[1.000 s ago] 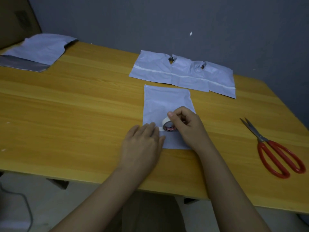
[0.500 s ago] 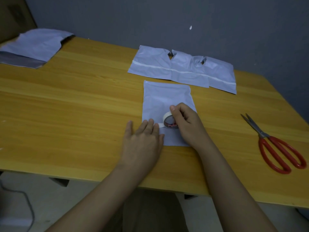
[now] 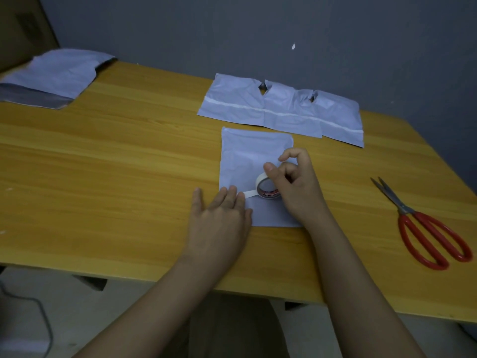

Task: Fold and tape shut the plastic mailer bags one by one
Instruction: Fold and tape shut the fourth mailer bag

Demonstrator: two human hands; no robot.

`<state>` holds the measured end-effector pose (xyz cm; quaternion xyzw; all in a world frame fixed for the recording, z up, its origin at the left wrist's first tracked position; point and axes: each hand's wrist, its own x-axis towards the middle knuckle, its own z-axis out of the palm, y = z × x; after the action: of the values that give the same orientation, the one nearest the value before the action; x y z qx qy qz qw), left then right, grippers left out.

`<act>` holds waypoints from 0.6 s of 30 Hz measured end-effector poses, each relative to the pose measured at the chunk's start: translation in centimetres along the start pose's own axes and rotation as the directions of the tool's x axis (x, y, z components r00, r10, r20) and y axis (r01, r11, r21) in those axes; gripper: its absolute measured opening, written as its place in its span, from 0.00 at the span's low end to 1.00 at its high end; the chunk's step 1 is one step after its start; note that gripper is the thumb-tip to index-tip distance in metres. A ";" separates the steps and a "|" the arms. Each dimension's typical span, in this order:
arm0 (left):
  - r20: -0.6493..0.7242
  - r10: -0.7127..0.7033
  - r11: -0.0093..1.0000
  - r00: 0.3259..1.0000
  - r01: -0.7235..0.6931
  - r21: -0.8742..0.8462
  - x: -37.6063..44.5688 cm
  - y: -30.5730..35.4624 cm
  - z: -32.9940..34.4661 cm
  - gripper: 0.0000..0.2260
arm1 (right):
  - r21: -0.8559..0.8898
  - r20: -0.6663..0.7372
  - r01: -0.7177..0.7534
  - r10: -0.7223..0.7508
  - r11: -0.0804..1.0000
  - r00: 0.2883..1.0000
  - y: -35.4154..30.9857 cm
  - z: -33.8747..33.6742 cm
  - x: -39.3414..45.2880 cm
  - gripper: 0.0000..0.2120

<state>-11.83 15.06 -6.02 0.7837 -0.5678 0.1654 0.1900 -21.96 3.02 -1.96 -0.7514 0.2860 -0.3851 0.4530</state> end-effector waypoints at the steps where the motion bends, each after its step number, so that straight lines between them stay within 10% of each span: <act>1: -0.001 -0.001 1.000 1.000 0.001 -0.001 0.0 0.0 0.0 0.23 | 0.020 0.007 -0.006 0.005 1.000 1.000 -0.1 -0.1 0.0 0.10; 18: 0.008 -0.006 1.000 1.000 0.006 0.018 0.0 -0.1 0.0 0.22 | 0.019 -0.049 0.041 -0.040 0.999 0.998 0.0 -0.4 0.1 0.16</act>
<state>-11.75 15.10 -6.00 0.7876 -0.5648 0.1670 0.1812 -22.25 2.80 -1.77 -0.7427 0.2779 -0.4153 0.4457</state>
